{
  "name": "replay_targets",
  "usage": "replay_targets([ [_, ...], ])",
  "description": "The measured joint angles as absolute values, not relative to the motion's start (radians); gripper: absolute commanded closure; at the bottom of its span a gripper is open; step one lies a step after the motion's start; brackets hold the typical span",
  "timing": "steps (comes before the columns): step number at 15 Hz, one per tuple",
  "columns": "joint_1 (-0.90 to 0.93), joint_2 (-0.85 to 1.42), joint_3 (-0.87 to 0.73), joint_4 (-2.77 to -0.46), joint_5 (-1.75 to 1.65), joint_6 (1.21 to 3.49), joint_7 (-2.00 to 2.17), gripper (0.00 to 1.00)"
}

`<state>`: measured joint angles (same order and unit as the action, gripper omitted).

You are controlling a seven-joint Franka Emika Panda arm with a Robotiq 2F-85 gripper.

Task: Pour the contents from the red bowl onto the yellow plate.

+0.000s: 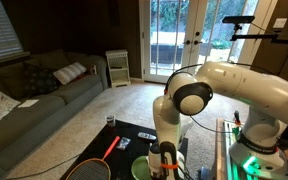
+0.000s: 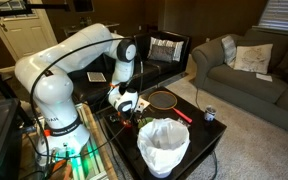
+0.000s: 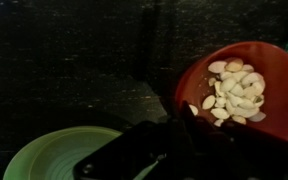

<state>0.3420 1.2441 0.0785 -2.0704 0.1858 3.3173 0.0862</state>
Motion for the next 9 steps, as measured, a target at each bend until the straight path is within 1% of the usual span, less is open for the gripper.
replay_targets([
  [5, 0.347, 1.231, 0.078, -2.077, 0.186, 3.351, 0.086, 0.99],
  [9, 0.357, 1.162, 0.074, -2.116, 0.186, 3.394, 0.080, 0.99],
])
